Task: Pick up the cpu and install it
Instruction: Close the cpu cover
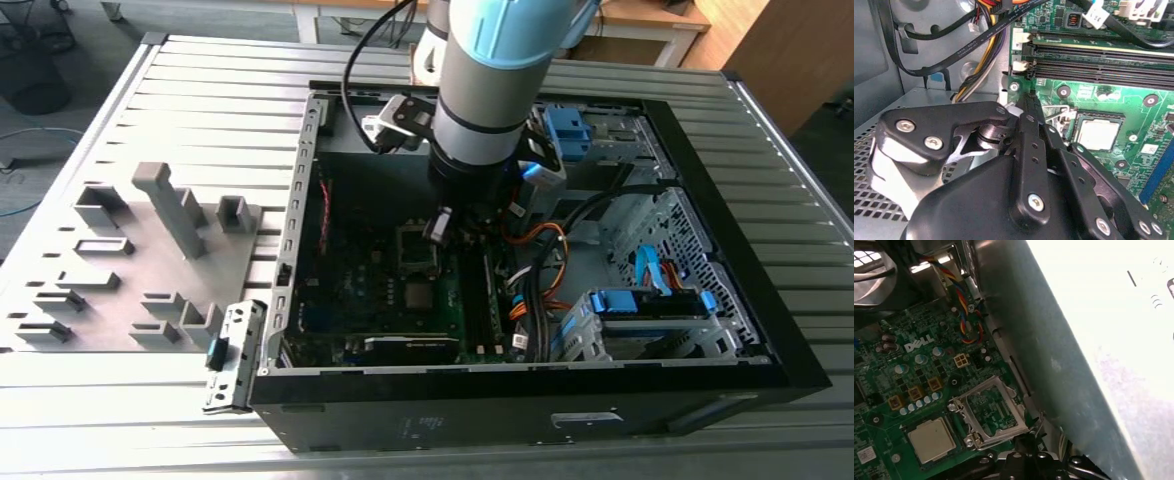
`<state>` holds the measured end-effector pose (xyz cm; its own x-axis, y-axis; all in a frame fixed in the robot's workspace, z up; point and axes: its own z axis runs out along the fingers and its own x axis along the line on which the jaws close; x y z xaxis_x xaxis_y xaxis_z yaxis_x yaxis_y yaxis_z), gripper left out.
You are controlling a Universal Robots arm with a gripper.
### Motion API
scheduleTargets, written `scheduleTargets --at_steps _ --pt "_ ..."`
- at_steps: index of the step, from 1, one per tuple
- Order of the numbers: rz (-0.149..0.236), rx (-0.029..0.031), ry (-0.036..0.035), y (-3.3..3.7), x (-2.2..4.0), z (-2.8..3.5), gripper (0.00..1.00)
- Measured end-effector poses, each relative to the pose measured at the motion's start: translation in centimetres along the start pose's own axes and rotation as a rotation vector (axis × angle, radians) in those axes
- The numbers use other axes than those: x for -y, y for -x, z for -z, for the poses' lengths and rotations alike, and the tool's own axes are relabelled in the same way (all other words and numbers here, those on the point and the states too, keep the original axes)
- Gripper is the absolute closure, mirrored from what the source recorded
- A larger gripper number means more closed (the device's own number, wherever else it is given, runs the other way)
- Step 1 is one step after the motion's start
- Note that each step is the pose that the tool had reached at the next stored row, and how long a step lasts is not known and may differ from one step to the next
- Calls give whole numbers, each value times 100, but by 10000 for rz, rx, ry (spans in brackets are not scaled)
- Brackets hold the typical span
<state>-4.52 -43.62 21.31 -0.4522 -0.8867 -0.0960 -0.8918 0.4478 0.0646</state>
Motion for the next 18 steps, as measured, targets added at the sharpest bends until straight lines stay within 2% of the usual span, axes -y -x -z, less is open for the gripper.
scheduleTargets --at_steps 18 --pt "0 1 0 -115 57 111 89"
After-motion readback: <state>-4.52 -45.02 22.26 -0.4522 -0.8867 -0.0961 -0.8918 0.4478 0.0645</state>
